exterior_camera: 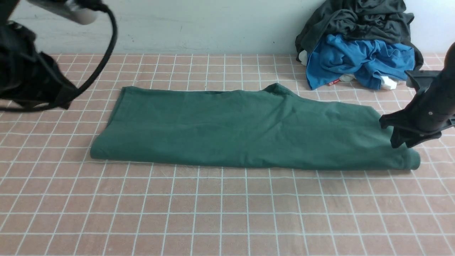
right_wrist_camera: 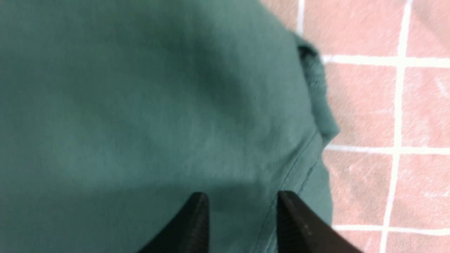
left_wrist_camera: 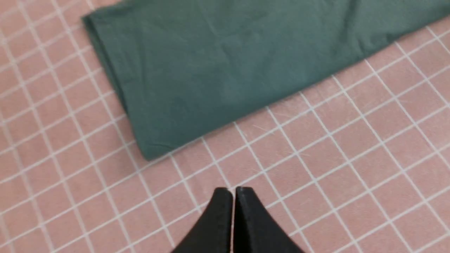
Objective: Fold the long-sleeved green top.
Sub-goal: Use the right arm to clamp the right edge of the fabric
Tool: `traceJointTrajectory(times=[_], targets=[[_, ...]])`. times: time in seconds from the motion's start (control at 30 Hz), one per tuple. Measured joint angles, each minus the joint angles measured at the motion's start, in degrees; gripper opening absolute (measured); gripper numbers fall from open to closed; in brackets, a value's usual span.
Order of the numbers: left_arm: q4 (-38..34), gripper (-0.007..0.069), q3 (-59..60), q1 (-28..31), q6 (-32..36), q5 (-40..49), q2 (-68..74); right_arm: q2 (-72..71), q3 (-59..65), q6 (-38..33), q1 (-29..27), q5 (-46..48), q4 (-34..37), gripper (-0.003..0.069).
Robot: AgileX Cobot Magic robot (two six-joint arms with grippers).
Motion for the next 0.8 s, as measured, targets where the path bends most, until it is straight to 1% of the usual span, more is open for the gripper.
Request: traceJointTrajectory(times=[0.07,0.13,0.2,0.23,0.27,0.3,0.4,0.47,0.5,0.57,0.6,0.63,0.67,0.7,0.73,0.77,0.8], targets=[[2.5,-0.0007,6.01,0.0,-0.96,-4.01,-8.45,0.15,0.0,1.01,0.0,0.12,-0.98,0.0364],[4.59,-0.0007,11.68,0.0,-2.61,-7.97,-16.25,0.76,0.0,1.62,0.0,0.19,-1.82,0.0415],[7.67,-0.0007,18.71,0.0,-6.5,-14.41,-25.76,2.12,0.0,2.38,0.0,0.08,-3.33,0.047],[8.67,-0.0007,21.42,0.0,-8.52,-16.01,-29.71,2.87,0.0,2.83,-0.07,0.08,-4.05,0.0481],[9.22,-0.0007,21.9,0.0,-9.58,-16.34,-30.44,3.0,0.0,2.89,-0.13,0.03,-4.2,0.0483],[11.24,-0.0007,24.69,0.0,-13.32,-17.5,-34.66,3.97,0.0,3.47,-0.38,-0.31,-4.26,0.0494],[16.01,-0.0007,27.99,0.0,-19.32,-15.88,-38.3,4.76,-0.12,4.02,-0.96,-0.6,-2.71,0.0496],[19.33,-0.0007,29.38,0.0,-21.55,-13.89,-38.34,5.1,-0.32,3.96,-1.08,-0.73,-0.73,0.0481],[19.33,-0.0007,29.47,0.0,-21.68,-13.75,-38.27,5.13,-0.32,3.85,-1.15,-0.86,-0.73,0.0478],[21.47,-0.0007,30.6,0.0,-22.61,-12.89,-37.34,5.38,-0.5,2.12,-1.23,-2.38,2.44,0.0418],[21.78,-0.0007,31.03,0.0,-22.77,-12.96,-36.55,5.38,-0.58,0.54,-1.28,-2.98,3.68,0.0361],[21.86,-0.0007,31.09,0.0,-22.77,-12.96,-36.4,5.38,-0.58,0.54,-1.28,-3.05,3.86,0.0352],[22.1,-0.0007,31.45,0.0,-22.78,-12.9,-34.8,5.44,-0.89,-1.47,-1.34,-3.32,5.19,0.0267],[22.1,-0.0007,31.46,0.0,-22.78,-12.9,-34.6,5.44,-0.98,-1.66,-1.34,-3.32,5.35,0.0243],[22.14,-0.0007,31.46,0.0,-22.78,-13.01,-33.26,5.44,-1.27,-2.94,-1.34,-3.18,5.45,0.016],[22.14,-0.0007,31.53,0.0,-22.83,-13.17,-32.38,5.36,-1.57,-3.59,-1.34,-2.78,4.76,0.0102],[22.14,-0.0007,31.57,0.0,-22.93,-13.4,-31.4,4.86,-2.07,-4.16,-1.28,-2.32,3.05,0.0062]])
